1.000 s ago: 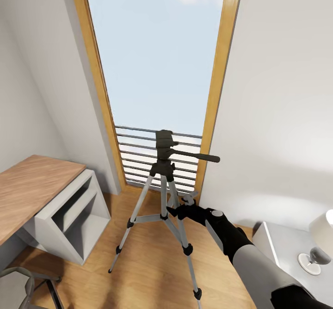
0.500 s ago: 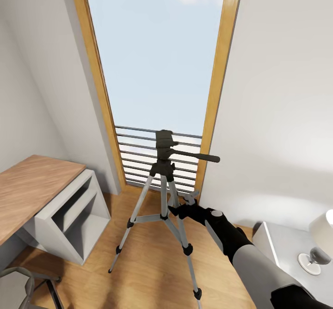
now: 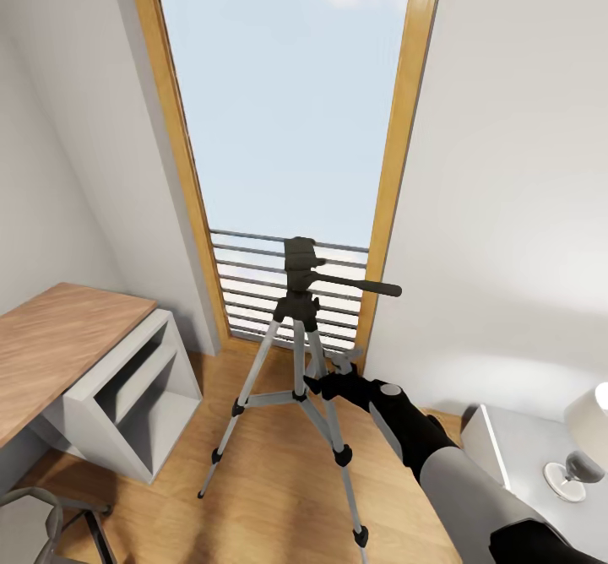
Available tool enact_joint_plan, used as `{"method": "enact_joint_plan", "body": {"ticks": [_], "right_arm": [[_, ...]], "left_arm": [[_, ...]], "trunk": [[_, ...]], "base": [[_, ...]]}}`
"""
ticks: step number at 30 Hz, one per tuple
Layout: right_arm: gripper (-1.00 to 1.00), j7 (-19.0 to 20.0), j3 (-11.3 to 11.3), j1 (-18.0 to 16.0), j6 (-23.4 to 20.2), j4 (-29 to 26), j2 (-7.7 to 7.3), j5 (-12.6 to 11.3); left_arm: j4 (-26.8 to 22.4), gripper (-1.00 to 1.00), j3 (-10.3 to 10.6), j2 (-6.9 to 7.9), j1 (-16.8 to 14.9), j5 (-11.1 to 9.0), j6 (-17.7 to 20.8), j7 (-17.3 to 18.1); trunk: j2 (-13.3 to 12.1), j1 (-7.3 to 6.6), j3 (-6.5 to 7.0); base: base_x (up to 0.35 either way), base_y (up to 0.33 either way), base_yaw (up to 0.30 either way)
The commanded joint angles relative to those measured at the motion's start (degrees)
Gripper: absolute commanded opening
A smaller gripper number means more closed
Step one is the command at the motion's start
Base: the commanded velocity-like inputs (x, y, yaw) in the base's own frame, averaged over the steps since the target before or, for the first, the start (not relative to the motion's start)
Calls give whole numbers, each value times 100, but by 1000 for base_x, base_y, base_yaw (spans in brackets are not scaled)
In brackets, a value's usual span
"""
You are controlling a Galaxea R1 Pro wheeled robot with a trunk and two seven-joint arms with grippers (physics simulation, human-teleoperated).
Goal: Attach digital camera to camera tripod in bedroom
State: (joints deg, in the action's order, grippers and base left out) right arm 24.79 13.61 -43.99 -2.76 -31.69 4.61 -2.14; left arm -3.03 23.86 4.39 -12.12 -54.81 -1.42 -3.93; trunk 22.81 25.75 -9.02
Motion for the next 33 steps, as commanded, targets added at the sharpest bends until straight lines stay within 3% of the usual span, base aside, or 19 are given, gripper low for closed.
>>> {"method": "enact_joint_plan", "body": {"ticks": [1,14,15,33], "right_arm": [[100,-1,4,-4,-28,-6,8,-18],[100,-338,8,-4,-29,-13,67,-25],[-100,-353,9,-4,-29,-11,69,-30],[-100,-414,1,-4,-202,15,75,-39]], "left_arm": [[-10,-100,49,1,-1,-39,-7,-29],[-11,-100,47,9,-1,-39,-7,-29],[-11,-100,47,8,-1,-39,-7,-29],[-4,-100,40,10,-1,-39,-7,-29]], "trunk": [[11,3,-11],[11,3,-11],[11,3,-11],[11,3,-11]], "base": [[0,0,0],[0,0,0],[0,0,0],[0,0,0]]}}
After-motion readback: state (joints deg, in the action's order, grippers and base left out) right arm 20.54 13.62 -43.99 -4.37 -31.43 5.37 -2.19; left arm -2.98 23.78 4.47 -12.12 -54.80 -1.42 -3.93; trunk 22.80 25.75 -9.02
